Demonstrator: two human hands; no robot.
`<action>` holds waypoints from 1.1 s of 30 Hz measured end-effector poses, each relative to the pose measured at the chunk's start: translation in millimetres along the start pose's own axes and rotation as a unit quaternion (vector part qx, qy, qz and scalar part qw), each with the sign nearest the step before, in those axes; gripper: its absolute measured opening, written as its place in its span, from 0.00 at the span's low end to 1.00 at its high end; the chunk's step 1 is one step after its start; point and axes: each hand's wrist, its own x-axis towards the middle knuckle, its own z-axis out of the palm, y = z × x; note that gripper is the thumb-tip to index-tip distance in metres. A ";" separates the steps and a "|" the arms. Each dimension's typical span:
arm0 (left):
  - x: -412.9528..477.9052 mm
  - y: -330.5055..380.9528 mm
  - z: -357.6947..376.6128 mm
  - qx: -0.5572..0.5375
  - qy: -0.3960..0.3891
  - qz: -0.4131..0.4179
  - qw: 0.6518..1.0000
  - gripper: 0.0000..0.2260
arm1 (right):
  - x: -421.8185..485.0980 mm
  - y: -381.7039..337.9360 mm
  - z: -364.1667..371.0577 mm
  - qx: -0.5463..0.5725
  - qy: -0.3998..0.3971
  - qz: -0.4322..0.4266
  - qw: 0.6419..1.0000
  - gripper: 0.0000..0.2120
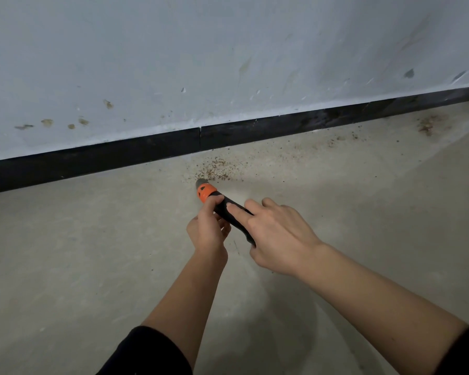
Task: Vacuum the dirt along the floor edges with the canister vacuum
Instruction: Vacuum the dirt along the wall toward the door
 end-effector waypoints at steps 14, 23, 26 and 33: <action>20.0 31.1 -19.4 -0.017 0.030 0.032 0.999 0.07 | 36.0 -26.4 -2.6 0.007 0.015 -0.021 1.000 0.34; 36.3 52.0 -29.6 -0.019 0.063 0.068 0.995 0.07 | 63.9 -42.6 -3.9 0.022 0.024 -0.036 0.999 0.34; 41.8 58.0 -34.5 -0.014 0.070 0.076 0.995 0.07 | 70.2 -48.4 -2.5 0.025 0.030 -0.041 0.998 0.34; 47.0 59.3 -27.3 0.001 0.046 0.073 0.996 0.06 | 71.8 -45.9 -3.7 0.027 0.033 -0.019 0.999 0.34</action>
